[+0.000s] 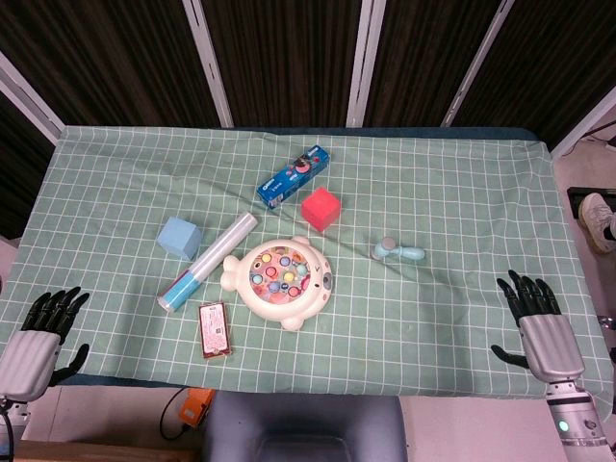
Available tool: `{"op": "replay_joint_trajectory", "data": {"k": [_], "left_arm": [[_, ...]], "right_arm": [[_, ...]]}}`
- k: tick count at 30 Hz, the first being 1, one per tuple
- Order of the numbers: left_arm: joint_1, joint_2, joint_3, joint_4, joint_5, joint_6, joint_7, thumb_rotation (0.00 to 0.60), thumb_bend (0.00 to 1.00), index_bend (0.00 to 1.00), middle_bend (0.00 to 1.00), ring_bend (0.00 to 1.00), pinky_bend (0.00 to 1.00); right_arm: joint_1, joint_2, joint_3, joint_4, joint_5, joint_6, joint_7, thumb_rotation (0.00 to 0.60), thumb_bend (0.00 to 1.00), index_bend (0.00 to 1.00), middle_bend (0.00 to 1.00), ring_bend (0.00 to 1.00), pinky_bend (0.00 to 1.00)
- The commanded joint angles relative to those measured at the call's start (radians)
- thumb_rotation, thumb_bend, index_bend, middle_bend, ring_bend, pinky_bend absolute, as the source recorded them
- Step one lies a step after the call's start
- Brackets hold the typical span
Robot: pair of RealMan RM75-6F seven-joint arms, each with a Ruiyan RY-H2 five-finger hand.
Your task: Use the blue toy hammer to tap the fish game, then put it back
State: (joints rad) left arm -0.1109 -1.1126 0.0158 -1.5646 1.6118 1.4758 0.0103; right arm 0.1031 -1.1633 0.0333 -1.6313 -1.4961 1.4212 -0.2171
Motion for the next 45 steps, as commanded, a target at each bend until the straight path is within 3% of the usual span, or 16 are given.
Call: {"op": "replay_joint_trajectory", "data": {"k": [1,7,13,18,23,30,36,45], "left_arm": [[0.000,0.001,-0.001,-0.003,-0.006,-0.003,0.002,0.600,0.41,0.00,0.02,0.00,0.06],[0.000,0.003,-0.006,-0.009,-0.022,-0.006,0.002,0.600,0.41,0.00,0.02,0.00,0.06],[-0.015,0.004,-0.007,-0.001,-0.021,-0.026,-0.013,0.600,0.41,0.00,0.01,0.00,0.06],[-0.019,0.002,-0.005,0.001,-0.020,-0.034,-0.008,0.600,0.41,0.00,0.01,0.00,0.06],[-0.021,0.001,-0.006,0.002,-0.026,-0.037,-0.002,0.600,0.41,0.00,0.01,0.00,0.06],[-0.024,0.003,-0.009,-0.003,-0.047,-0.052,0.005,0.600,0.41,0.00,0.01,0.00,0.06],[-0.026,0.004,-0.009,-0.006,-0.049,-0.055,0.009,0.600,0.41,0.00,0.01,0.00,0.06],[-0.024,0.008,-0.005,-0.006,-0.041,-0.047,-0.001,0.600,0.41,0.00,0.01,0.00,0.06]], "right_arm": [[0.003,-0.001,0.003,0.001,0.004,-0.005,0.002,0.600,0.20,0.00,0.00,0.00,0.00],[0.038,-0.028,0.034,0.044,0.047,-0.053,0.013,0.600,0.20,0.00,0.00,0.00,0.00],[0.201,-0.045,0.145,0.066,0.205,-0.290,-0.001,0.600,0.20,0.02,0.00,0.00,0.00],[0.352,-0.135,0.237,0.195,0.319,-0.425,-0.030,0.600,0.20,0.21,0.07,0.00,0.00],[0.464,-0.231,0.284,0.332,0.432,-0.527,-0.074,0.600,0.23,0.38,0.20,0.07,0.08],[0.553,-0.323,0.284,0.462,0.464,-0.599,-0.054,0.600,0.32,0.52,0.31,0.16,0.18],[0.599,-0.381,0.280,0.528,0.480,-0.624,-0.047,0.600,0.41,0.56,0.33,0.18,0.19],[0.613,-0.424,0.253,0.577,0.484,-0.618,-0.038,0.600,0.43,0.59,0.36,0.20,0.22]]}}
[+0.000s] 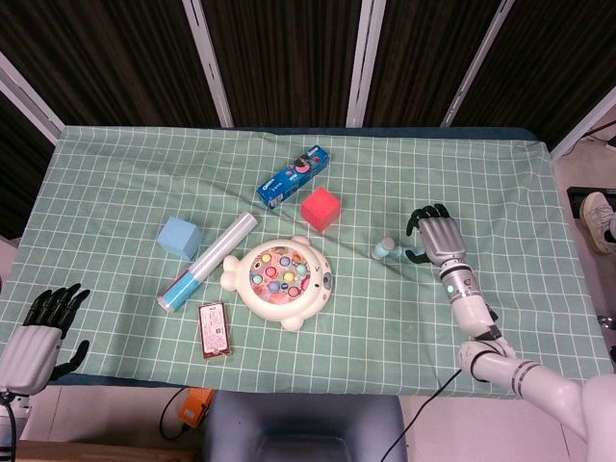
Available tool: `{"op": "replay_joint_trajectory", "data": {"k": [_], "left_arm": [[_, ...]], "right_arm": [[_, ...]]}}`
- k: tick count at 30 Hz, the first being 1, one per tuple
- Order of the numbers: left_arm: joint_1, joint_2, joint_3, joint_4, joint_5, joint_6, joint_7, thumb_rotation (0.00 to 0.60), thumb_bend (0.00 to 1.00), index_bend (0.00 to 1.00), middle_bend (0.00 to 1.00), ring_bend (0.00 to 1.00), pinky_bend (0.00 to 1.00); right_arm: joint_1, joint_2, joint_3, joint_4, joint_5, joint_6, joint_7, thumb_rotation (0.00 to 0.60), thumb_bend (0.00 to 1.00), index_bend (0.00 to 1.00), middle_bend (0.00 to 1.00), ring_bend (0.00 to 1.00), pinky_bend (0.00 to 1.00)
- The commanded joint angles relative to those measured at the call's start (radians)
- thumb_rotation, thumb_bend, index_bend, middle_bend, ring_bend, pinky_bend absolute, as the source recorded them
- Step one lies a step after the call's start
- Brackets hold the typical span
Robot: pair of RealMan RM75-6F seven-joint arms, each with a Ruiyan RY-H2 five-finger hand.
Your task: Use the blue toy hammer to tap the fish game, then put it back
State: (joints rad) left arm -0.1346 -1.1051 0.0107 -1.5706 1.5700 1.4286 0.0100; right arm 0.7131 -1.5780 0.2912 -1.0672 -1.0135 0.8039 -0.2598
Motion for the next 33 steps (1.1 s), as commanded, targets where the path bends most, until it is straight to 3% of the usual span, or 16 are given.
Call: {"op": "replay_joint_trajectory", "data": {"k": [1,10,33], "left_arm": [[0.000,0.000,0.001,0.000,0.001,0.001,0.000,0.600,0.41,0.00,0.01,0.00,0.06],[-0.001,-0.001,0.002,-0.002,0.000,-0.002,0.007,0.600,0.41,0.00,0.01,0.00,0.06],[0.004,0.002,0.007,-0.002,0.008,0.010,0.000,0.600,0.41,0.00,0.01,0.00,0.06]], "right_arm": [[0.004,-0.015,-0.007,0.021,0.002,-0.001,0.008,0.600,0.44,0.60,0.36,0.20,0.22],[0.031,-0.074,-0.016,0.099,0.012,-0.029,0.025,0.600,0.47,0.60,0.36,0.21,0.23],[0.049,-0.130,-0.027,0.156,0.001,-0.034,0.051,0.600,0.49,0.62,0.37,0.22,0.26]]}}
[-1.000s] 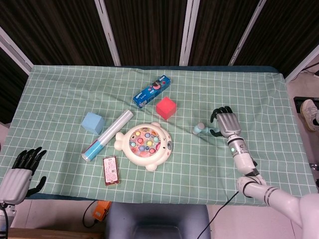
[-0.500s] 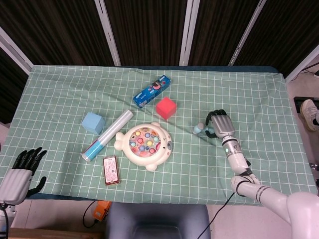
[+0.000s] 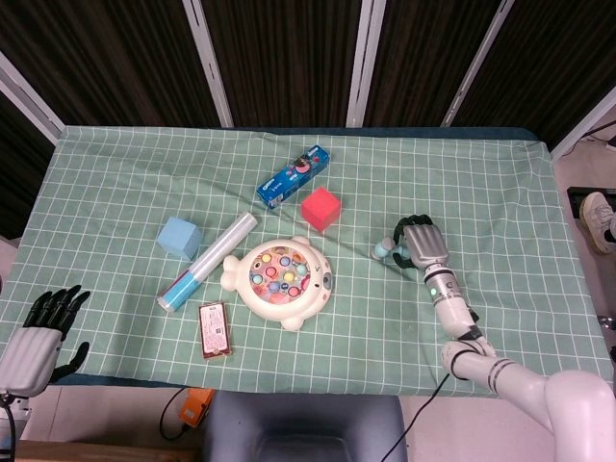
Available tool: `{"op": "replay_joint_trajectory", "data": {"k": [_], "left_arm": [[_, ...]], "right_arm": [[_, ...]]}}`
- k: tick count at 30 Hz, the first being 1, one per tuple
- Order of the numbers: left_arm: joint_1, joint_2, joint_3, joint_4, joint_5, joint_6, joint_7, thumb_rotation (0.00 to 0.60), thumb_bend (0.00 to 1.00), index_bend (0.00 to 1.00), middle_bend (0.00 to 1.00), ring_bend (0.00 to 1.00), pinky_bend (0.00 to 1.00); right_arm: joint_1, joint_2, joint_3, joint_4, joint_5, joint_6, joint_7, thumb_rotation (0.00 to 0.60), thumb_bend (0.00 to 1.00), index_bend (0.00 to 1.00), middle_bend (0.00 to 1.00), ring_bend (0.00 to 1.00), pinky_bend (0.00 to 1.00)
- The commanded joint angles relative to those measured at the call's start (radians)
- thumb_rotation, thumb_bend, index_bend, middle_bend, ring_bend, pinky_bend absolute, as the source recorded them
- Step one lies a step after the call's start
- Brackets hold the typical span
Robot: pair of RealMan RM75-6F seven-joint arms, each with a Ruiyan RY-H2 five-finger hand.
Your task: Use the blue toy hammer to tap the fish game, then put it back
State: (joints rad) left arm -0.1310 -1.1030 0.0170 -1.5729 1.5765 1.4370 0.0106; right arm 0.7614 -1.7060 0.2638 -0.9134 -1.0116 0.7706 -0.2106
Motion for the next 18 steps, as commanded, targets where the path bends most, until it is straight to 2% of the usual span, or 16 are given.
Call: {"op": "replay_joint_trajectory", "data": {"k": [1,18], "left_arm": [[0.001,0.000,0.000,0.000,0.002,0.002,-0.001,0.600,0.41,0.00,0.01,0.00,0.06],[-0.001,0.002,0.002,0.001,0.003,-0.001,-0.008,0.600,0.41,0.00,0.01,0.00,0.06]], "right_arm": [[0.001,-0.003,0.000,0.004,-0.001,0.000,0.002,0.600,0.49,0.62,0.38,0.22,0.26],[0.004,-0.020,0.001,0.026,0.003,-0.009,0.009,0.600,0.50,0.63,0.38,0.23,0.28]]}}
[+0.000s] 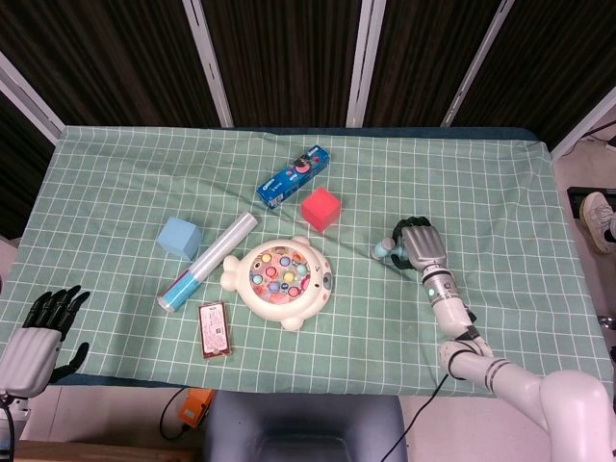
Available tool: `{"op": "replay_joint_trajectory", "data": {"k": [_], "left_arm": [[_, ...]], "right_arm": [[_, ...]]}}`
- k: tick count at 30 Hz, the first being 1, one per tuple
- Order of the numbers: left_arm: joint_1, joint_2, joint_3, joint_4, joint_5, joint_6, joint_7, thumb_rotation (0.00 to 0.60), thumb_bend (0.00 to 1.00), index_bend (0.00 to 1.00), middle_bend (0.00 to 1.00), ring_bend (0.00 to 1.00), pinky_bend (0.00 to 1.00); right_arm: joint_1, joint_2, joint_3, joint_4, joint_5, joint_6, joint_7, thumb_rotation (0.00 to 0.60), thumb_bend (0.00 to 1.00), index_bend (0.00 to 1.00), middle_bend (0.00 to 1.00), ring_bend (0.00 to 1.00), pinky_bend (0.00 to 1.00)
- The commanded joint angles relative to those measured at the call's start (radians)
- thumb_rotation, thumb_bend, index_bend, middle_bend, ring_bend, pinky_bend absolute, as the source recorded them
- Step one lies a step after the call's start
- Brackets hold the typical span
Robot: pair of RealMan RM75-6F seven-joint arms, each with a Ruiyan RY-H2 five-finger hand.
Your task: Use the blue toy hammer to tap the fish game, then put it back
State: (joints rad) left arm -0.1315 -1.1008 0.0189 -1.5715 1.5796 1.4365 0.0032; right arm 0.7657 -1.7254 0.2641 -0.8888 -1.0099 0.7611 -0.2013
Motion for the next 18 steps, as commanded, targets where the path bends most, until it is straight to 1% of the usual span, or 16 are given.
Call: {"op": "replay_joint_trajectory", "data": {"k": [1,5,10,14,16,18], "left_arm": [[-0.001,0.000,0.000,0.000,0.000,-0.001,-0.002,0.600,0.41,0.00,0.01,0.00,0.06],[-0.003,0.002,0.002,0.000,0.002,-0.004,-0.006,0.600,0.41,0.00,0.01,0.00,0.06],[-0.004,0.005,0.006,-0.001,0.009,-0.007,-0.013,0.600,0.41,0.00,0.01,0.00,0.06],[-0.005,0.006,0.005,-0.002,0.006,-0.008,-0.015,0.600,0.41,0.00,0.01,0.00,0.06],[-0.004,0.006,0.005,-0.002,0.006,-0.008,-0.015,0.600,0.41,0.00,0.01,0.00,0.06],[-0.004,0.007,0.006,-0.002,0.007,-0.008,-0.015,0.600,0.41,0.00,0.01,0.00,0.06]], "right_arm": [[0.000,-0.002,0.001,0.002,0.002,0.000,-0.002,0.600,0.50,0.63,0.38,0.23,0.29],[0.001,-0.003,0.000,0.003,0.006,-0.002,-0.011,0.600,0.52,0.63,0.38,0.23,0.29],[0.001,-0.005,0.003,0.003,0.012,-0.002,-0.016,0.600,0.52,0.63,0.39,0.24,0.37],[0.002,-0.006,0.003,0.005,0.016,-0.004,-0.021,0.600,0.52,0.64,0.39,0.24,0.37],[0.004,-0.007,0.003,0.004,0.015,-0.003,-0.023,0.600,0.52,0.64,0.39,0.26,0.38],[0.004,-0.009,0.003,0.007,0.015,-0.003,-0.022,0.600,0.53,0.65,0.40,0.29,0.39]]}}
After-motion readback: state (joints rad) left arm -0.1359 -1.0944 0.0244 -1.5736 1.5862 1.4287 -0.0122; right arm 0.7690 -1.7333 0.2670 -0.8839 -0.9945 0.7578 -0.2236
